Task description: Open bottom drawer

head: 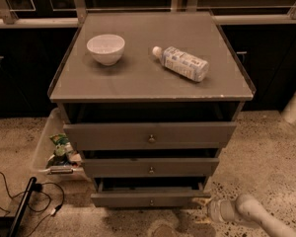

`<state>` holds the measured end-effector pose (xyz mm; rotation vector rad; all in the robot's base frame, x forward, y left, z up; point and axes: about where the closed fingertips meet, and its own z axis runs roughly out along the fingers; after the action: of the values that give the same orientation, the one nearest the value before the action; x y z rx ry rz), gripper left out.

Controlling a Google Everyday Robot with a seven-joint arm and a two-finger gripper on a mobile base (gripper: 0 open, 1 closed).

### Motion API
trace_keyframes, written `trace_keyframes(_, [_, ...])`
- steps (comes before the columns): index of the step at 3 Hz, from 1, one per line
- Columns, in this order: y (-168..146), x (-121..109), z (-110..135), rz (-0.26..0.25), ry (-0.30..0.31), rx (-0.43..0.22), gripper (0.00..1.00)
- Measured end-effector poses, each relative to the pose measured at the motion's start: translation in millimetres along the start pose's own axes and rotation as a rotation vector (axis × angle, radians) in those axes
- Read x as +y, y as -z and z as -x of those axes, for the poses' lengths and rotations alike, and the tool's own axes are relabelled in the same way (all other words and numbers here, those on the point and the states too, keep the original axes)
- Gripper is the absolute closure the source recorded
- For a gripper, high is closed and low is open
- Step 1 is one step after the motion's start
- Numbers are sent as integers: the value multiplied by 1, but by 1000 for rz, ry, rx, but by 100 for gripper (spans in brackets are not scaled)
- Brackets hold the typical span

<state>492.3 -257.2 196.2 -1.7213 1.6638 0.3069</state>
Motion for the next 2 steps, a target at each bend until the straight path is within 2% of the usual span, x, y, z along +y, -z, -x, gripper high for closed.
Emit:
trace_keyframes(1, [17, 23, 13, -6, 15, -21, 39])
trace_keyframes(2, [17, 27, 13, -4, 12, -24, 16])
